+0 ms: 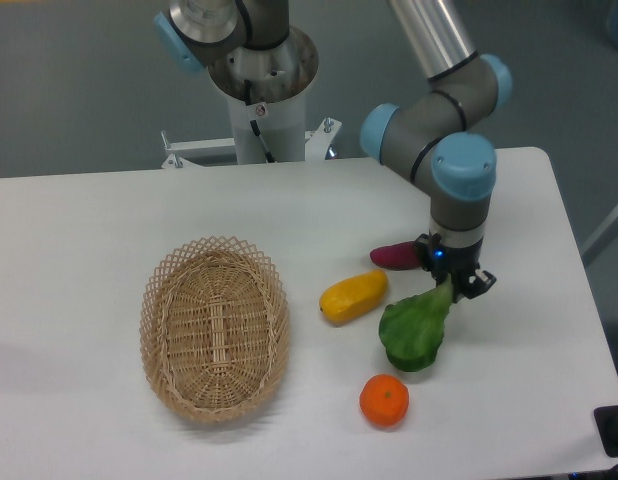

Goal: Pick up the green vegetable from the table
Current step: 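Lift the grasped bok choy up off the table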

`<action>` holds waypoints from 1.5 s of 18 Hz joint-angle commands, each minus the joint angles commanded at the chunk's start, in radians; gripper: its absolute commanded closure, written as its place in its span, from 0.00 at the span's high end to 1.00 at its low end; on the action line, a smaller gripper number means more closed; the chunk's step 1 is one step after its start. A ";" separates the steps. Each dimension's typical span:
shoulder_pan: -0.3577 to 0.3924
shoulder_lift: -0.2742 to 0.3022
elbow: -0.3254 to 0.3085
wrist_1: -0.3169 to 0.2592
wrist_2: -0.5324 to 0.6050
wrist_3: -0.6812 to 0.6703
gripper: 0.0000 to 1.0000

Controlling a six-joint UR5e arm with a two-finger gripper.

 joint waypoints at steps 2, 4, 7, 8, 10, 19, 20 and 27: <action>0.000 0.011 0.026 -0.018 -0.048 -0.011 0.34; -0.005 0.041 0.046 -0.046 -0.101 -0.027 0.34; -0.014 0.077 0.072 -0.086 -0.190 -0.130 0.34; -0.017 0.086 0.077 -0.097 -0.203 -0.155 0.34; -0.031 0.100 0.080 -0.112 -0.216 -0.202 0.33; -0.090 0.137 0.097 -0.112 -0.236 -0.380 0.33; -0.097 0.138 0.098 -0.112 -0.236 -0.383 0.33; -0.101 0.138 0.095 -0.112 -0.233 -0.383 0.33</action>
